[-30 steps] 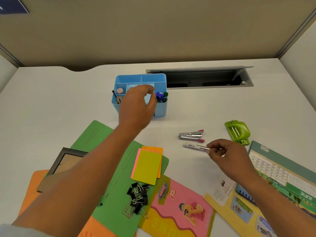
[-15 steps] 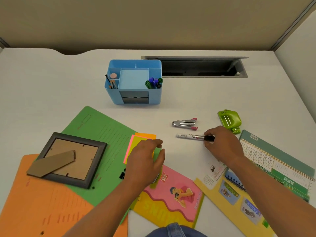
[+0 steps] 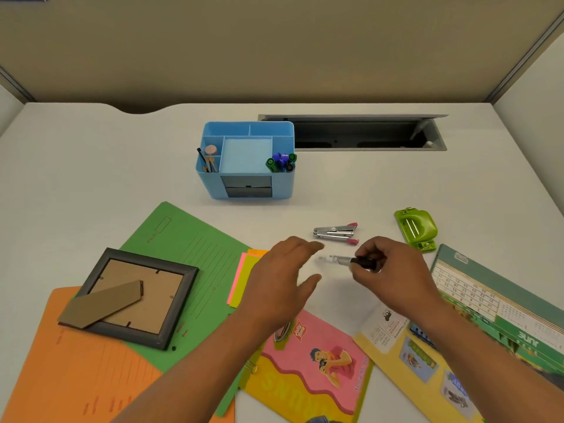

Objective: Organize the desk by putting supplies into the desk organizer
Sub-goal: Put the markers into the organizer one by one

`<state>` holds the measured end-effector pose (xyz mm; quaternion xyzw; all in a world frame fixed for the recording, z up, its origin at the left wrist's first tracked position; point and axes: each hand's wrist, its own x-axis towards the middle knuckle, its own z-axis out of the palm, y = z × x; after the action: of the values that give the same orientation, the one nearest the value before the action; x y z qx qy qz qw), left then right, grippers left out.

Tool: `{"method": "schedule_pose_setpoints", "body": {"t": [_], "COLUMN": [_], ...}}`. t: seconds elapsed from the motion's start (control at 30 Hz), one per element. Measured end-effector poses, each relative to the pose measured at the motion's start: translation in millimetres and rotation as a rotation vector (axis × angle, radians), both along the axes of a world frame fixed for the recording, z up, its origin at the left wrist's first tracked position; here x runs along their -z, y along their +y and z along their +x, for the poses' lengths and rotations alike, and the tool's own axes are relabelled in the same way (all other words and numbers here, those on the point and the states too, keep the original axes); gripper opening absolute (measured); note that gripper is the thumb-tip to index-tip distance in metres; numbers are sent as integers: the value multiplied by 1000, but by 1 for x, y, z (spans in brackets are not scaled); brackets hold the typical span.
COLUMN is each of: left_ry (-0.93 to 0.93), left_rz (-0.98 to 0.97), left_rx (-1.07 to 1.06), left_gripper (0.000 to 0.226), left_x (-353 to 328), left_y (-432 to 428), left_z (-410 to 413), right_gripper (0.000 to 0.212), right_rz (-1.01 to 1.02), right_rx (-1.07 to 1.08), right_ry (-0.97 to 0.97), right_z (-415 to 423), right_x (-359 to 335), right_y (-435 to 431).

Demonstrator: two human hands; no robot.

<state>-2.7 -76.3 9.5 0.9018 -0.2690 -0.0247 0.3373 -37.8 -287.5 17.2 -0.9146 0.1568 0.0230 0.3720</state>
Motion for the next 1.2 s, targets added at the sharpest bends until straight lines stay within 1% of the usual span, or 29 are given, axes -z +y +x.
{"method": "schedule_pose_setpoints", "body": {"t": [0.07,0.1,0.17,0.3,0.33,0.37,0.47,0.6,0.67,0.73,0.8,0.87,0.97,1.2], "left_ry": [-26,-67,-162,-304,-314,-308,-285,-303,-299,-240,-196,-196,-168,19], "left_rz": [46,66,72,16,-4,-29,-126,-233,-246,-227,-172,-89,48,161], "left_rx": [102,139,165,132,122,102,-6,-132,-184,-225,-248,-240,-248,-245], "left_gripper": [53,54,48,31,27,26,24,18,18,20,22,21,24,33], "left_x": [-10,-15,-22,-32,-35,-41,-67,-104,-113,-115,-111,-103,-89,-56], "left_y": [-6,-10,-16,-16,-14,-13,-8,-3,-2,-3,-5,-7,-11,-13], "left_z": [8,11,17,32,38,44,68,114,137,156,169,177,186,192], "right_gripper": [15,16,16,16,16,22,46,50,52,53,48,44,45,44], "right_rz": [86,120,181,323,371,413,436,416,394,399,439,465,456,441], "right_rx": [-15,-23,-32,-39,-19,12,88,110,116,128,160,195,212,215], "right_ry": [-59,-82,-114,-157,-174,-195,-205,-118,-76,-37,-13,-13,-28,-46], "right_z": [1,2,5,13,14,14,12,2,-4,-8,-9,-9,-8,-5], "right_x": [-14,-19,-28,-38,-40,-40,-32,-15,-10,-5,-1,2,4,6], "right_y": [14,19,27,34,34,33,29,26,26,26,25,24,20,14]}}
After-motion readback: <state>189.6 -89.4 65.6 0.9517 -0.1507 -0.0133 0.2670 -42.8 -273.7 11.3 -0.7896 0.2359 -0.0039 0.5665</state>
